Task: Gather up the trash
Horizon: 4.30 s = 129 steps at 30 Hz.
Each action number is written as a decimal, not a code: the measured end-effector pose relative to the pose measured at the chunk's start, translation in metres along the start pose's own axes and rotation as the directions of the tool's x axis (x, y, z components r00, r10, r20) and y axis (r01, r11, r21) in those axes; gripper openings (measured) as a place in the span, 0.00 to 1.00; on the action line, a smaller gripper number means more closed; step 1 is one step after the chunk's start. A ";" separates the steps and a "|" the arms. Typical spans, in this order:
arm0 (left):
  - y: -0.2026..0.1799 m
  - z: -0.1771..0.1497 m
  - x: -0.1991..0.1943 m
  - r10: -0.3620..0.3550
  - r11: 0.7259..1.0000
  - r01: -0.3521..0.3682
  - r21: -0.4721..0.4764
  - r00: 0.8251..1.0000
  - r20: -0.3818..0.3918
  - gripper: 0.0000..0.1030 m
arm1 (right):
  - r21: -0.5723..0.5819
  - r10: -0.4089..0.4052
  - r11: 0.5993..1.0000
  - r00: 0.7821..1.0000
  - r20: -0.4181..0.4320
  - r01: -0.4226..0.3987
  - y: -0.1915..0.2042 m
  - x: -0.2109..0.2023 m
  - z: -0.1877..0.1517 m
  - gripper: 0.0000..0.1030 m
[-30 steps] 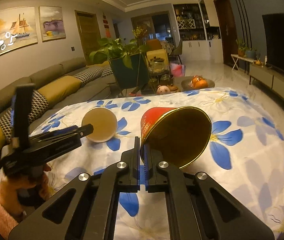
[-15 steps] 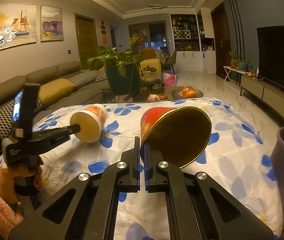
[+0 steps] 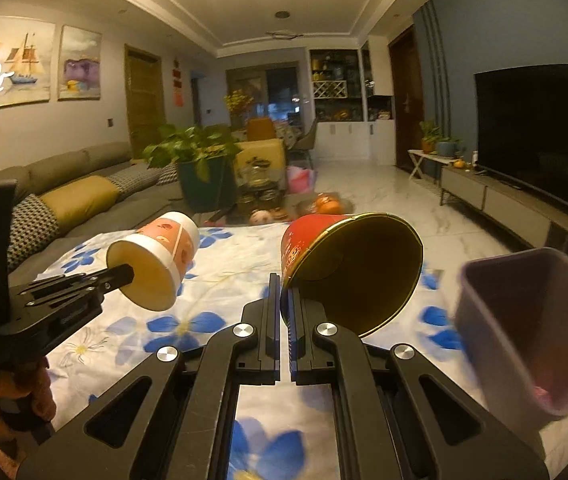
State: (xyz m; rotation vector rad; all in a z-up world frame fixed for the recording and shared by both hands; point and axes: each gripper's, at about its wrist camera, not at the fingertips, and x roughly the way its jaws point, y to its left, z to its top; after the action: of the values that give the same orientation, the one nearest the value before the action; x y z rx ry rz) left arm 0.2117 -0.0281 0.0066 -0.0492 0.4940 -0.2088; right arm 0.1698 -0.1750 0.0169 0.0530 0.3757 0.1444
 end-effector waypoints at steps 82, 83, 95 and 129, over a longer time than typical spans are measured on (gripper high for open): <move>-0.049 -0.053 -0.098 0.112 0.993 -0.114 0.009 0.989 0.094 0.94 | 0.028 -0.337 0.941 0.940 0.058 0.336 -0.017 -0.098 -0.021 0.95; -0.046 -0.053 -0.102 0.118 0.993 -0.119 0.006 0.988 0.096 0.94 | 0.023 -0.325 0.946 0.944 0.060 0.324 -0.011 -0.100 -0.022 0.95; -0.007 -0.071 -0.154 0.186 0.982 -0.183 -0.043 0.977 0.102 0.94 | -0.008 -0.233 0.972 0.970 0.068 0.234 0.052 -0.118 -0.029 0.95; -0.004 -0.080 -0.170 0.137 0.990 -0.133 -0.050 0.985 0.106 0.94 | 0.001 -0.238 0.971 0.968 0.075 0.238 0.063 -0.129 -0.038 0.95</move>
State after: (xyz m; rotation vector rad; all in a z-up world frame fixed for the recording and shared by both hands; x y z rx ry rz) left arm 0.0269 0.0043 0.0155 -0.0686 0.3908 -0.0620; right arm 0.0293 -0.1312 0.0334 0.0046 0.3039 -0.0936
